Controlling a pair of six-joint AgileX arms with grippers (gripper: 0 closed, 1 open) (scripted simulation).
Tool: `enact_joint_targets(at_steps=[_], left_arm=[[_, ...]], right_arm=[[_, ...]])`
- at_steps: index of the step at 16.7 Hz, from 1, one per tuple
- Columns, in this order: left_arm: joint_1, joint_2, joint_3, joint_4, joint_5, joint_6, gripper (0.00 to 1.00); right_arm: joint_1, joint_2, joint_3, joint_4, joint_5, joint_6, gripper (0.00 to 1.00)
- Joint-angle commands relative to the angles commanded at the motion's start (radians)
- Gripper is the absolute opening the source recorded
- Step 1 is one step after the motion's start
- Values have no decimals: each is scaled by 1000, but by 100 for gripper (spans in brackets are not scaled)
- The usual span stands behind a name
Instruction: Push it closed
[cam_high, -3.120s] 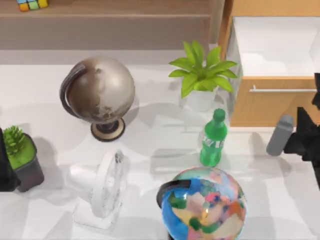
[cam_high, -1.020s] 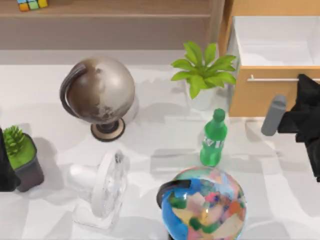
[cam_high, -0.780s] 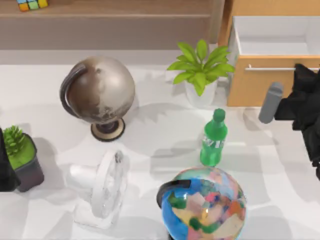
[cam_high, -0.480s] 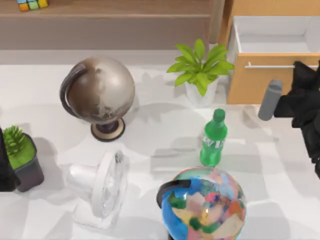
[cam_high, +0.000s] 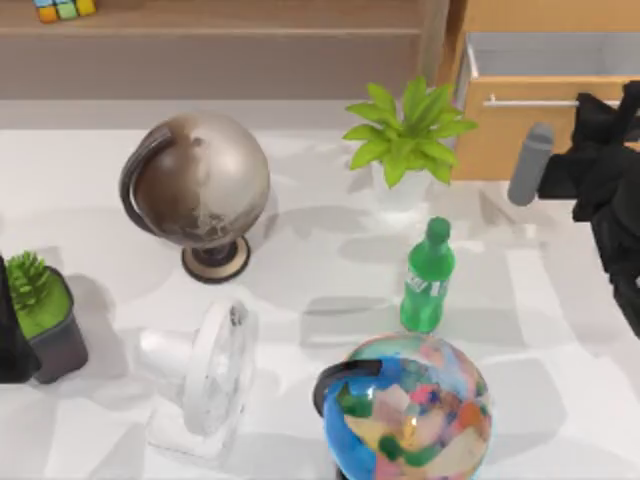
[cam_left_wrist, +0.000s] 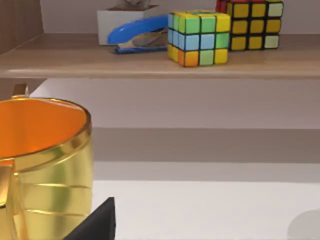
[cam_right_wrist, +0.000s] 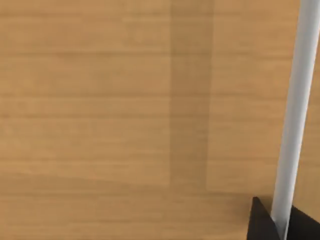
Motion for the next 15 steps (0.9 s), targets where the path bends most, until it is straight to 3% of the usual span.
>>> enact_joint_targets(at_steps=[15], left_arm=[[0, 0, 0, 0, 0, 0, 100]], right_arm=[[-44, 101, 228, -126, -12, -14, 0]])
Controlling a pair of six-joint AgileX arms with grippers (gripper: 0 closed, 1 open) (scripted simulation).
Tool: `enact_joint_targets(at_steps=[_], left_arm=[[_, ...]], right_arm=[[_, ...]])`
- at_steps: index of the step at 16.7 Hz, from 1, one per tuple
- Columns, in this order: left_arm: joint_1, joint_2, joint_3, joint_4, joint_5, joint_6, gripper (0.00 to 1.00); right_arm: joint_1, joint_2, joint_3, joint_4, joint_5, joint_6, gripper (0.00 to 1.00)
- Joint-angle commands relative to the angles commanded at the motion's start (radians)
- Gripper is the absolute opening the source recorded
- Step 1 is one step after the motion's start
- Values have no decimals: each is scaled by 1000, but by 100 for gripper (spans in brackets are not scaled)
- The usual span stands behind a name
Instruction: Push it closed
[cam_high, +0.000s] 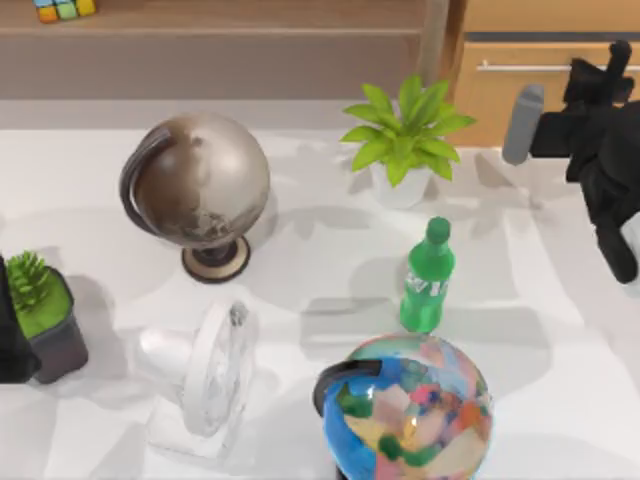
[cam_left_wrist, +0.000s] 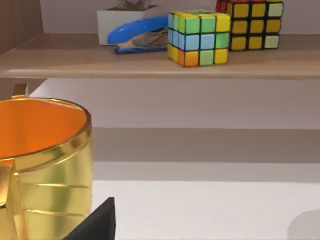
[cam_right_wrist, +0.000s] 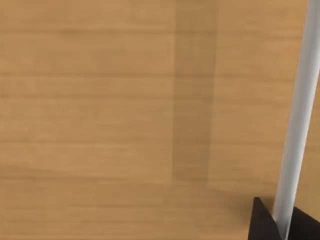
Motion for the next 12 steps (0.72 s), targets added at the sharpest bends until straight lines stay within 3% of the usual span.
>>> enact_joint_targets(at_steps=[11, 12], left_arm=[[0, 0, 0, 0, 0, 0, 100], [0, 0, 0, 0, 0, 0, 100]], right_arm=[[-4, 60, 144, -89, -34, 15, 0], [-4, 60, 144, -89, -34, 15, 8]])
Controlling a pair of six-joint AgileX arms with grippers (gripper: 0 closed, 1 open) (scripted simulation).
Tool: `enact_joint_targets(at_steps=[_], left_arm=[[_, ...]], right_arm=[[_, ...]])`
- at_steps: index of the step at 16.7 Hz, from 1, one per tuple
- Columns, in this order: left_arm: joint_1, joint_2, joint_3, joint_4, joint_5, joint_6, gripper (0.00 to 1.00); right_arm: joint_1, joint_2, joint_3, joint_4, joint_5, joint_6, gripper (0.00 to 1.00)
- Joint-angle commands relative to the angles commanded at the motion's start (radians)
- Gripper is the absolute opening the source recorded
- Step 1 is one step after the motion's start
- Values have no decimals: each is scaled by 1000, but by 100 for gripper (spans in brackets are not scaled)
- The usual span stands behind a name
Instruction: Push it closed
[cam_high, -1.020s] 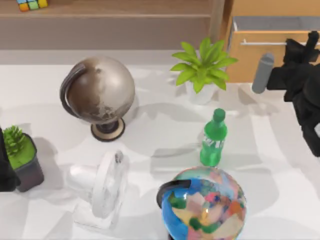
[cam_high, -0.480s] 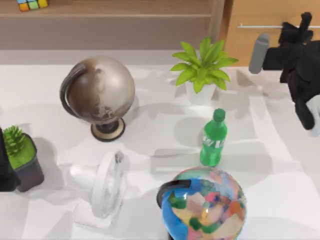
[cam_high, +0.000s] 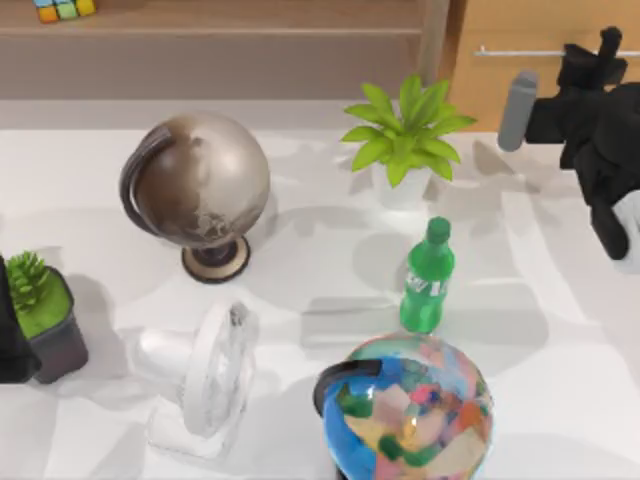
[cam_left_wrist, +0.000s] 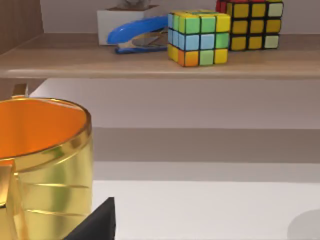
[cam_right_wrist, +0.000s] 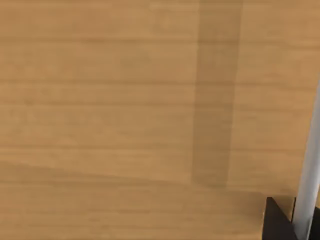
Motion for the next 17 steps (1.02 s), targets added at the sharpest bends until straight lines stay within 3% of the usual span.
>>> enact_joint_targets(at_steps=[12, 17], left_arm=[[0, 0, 0, 0, 0, 0, 100], [0, 0, 0, 0, 0, 0, 100]], right_arm=[[0, 0, 0, 0, 0, 0, 98], [0, 0, 0, 0, 0, 0, 100]])
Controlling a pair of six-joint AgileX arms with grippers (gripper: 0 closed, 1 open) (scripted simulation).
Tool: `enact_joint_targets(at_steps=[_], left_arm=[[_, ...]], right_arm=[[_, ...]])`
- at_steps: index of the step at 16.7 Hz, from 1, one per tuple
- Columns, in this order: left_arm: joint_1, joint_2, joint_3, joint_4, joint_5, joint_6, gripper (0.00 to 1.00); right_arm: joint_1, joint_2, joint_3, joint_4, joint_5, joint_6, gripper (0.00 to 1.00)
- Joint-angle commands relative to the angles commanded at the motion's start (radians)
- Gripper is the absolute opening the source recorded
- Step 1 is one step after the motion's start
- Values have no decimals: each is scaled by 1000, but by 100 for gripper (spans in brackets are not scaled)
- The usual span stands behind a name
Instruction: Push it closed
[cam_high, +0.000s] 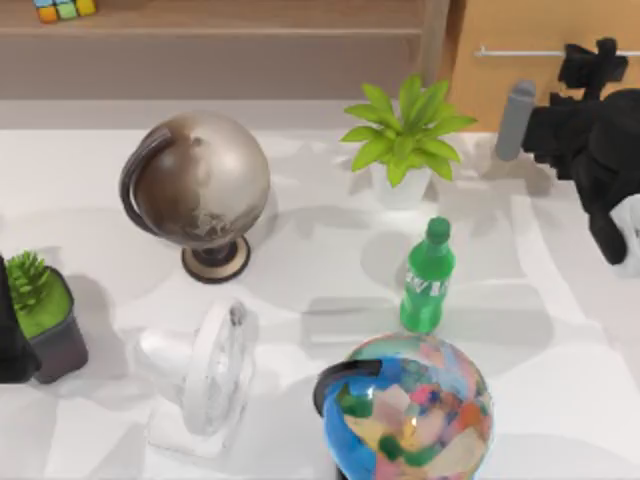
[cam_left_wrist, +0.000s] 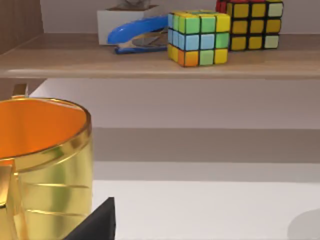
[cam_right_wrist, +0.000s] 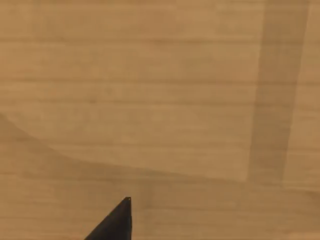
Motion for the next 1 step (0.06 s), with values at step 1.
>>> enact_joint_targets(at_steps=[1], left_arm=[[0, 0, 0, 0, 0, 0, 100]], right_arm=[[0, 0, 0, 0, 0, 0, 100]])
